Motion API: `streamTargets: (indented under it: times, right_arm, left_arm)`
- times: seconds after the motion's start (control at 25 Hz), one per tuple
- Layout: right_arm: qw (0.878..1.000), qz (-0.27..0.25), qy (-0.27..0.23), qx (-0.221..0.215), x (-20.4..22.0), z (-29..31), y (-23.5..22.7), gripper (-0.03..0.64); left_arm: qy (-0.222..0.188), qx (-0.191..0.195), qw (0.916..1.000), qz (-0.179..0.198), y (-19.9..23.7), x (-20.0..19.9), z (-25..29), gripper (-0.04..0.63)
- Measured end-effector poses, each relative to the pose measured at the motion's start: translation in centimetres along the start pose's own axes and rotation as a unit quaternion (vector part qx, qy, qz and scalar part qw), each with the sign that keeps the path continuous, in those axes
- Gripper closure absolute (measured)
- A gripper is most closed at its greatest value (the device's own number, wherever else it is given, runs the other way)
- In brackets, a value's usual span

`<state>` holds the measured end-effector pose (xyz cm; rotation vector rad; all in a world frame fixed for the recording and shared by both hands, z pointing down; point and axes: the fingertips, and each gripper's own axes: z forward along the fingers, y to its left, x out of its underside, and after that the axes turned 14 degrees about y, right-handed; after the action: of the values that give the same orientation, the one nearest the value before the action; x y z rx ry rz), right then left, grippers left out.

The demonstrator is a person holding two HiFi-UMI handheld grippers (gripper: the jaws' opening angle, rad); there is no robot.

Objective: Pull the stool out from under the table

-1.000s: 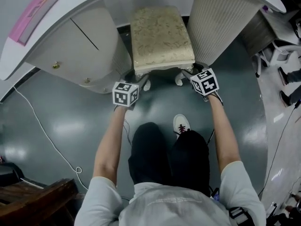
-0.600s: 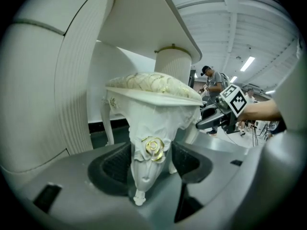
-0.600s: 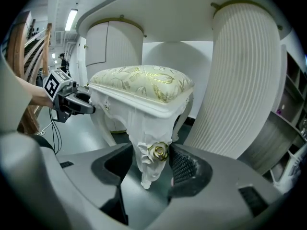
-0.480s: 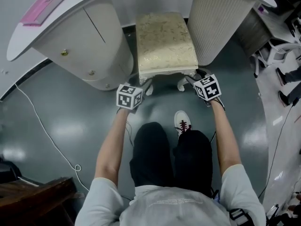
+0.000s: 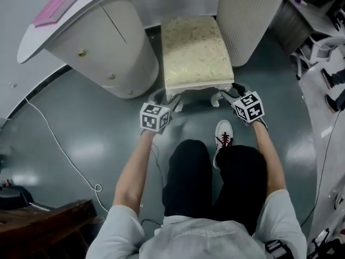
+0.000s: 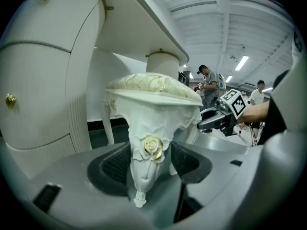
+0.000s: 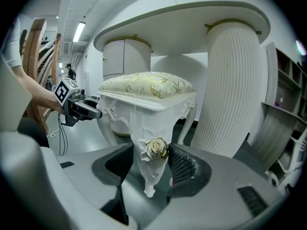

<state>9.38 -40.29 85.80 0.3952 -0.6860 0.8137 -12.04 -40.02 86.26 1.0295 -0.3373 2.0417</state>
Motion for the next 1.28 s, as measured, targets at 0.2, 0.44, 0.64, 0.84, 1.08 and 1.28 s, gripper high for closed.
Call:
streamTargets:
  times: [0.2, 0.44, 0.64, 0.84, 1.08, 1.28]
  right_arm:
    - [0.998, 0.031, 0.025, -0.048, 2.4, -2.0, 1.7, 0.377]
    - [0.998, 0.044, 0.020, -0.046, 3.8, -3.7, 3.2, 0.390]
    - [0.999, 0.019, -0.004, -0.046, 5.3, -5.4, 5.2, 0.388]
    - [0.999, 0.006, -0.013, -0.052, 7.1, -7.4, 5.8, 0.388]
    - [0.998, -0.027, -0.015, -0.063, 10.1, -10.4, 7.8, 0.388]
    - [0.997, -0.036, -0.021, -0.067, 11.9, -12.4, 9.0, 0.390]
  left_arm:
    - [0.040, -0.005, 0.9990, -0.018, -2.6, 1.8, -1.1, 0.337]
    - [0.056, -0.003, 0.9984, -0.011, -4.4, 3.2, -2.4, 0.337]
    - [0.057, -0.018, 0.9981, -0.014, -6.2, 4.7, -4.0, 0.337]
    - [0.063, -0.043, 0.9967, -0.026, -9.3, 6.0, -5.2, 0.337]
    - [0.045, -0.048, 0.9972, -0.035, -13.2, 8.4, -7.2, 0.337]
    - [0.051, -0.052, 0.9970, -0.028, -15.9, 10.0, -8.6, 0.337]
